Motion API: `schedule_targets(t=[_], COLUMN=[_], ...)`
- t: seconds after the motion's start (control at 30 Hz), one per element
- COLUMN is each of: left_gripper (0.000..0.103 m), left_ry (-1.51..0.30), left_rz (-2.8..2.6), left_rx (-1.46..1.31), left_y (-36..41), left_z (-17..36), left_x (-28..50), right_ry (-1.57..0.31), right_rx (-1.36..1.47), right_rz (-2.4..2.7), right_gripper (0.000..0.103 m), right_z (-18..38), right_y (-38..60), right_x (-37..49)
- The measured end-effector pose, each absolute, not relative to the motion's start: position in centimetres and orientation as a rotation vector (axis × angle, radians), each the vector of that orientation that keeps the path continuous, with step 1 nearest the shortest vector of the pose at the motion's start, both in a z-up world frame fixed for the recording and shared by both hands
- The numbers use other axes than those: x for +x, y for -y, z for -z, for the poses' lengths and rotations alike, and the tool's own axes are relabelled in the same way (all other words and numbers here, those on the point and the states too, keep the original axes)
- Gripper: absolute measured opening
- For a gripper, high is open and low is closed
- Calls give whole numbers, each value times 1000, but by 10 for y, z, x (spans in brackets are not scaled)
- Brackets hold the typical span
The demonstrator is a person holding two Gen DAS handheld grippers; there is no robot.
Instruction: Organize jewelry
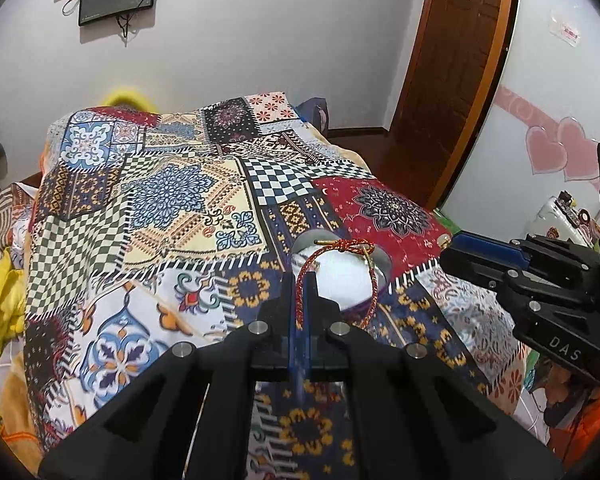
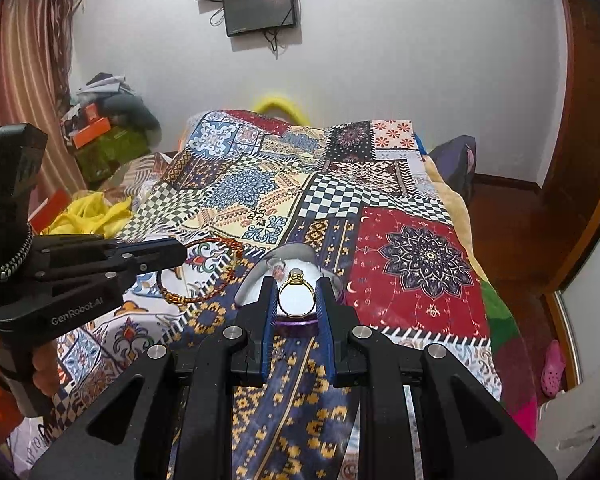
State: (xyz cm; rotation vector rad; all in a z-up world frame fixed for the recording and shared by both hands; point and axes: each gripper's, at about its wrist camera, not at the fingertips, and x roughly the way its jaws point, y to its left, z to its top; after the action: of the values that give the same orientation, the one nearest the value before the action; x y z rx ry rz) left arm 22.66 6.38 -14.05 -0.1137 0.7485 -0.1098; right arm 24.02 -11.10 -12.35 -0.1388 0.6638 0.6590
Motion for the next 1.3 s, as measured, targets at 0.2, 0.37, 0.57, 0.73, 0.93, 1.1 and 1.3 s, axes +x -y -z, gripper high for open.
schedule_targets(t=[0.2,0.37,0.57,0.73,0.93,1.1,1.3], left_gripper=[1,1,1,1,1,1,4], left_ry=[-760,-785,-810,-826,-847,-850,-839], left_rz=[110,115,134,140,154,155,148], left_rx=[-101,-97,-74,-66,-85,-103,-103], left_y=[-61,-59,-52,-48,-49,-52,-57], left_z=[150,162,173,179,186,187,182], left_x=[250,267,282,288,291,290,284], right_ry=[-675,-703,-726,-762,-794,-794,-792], right_rx=[-139,-141,-159,-192,-224,-250,-273], right_rz=[-665,-684,-720,-729,-737,-725,-714], right_gripper=[18,18,18,18,18,18,20], right_z=[131,142,151,163,174,177,174], right_y=[105,99,91,84,78,75,73], right_x=[255,268,279,289,295,295,294])
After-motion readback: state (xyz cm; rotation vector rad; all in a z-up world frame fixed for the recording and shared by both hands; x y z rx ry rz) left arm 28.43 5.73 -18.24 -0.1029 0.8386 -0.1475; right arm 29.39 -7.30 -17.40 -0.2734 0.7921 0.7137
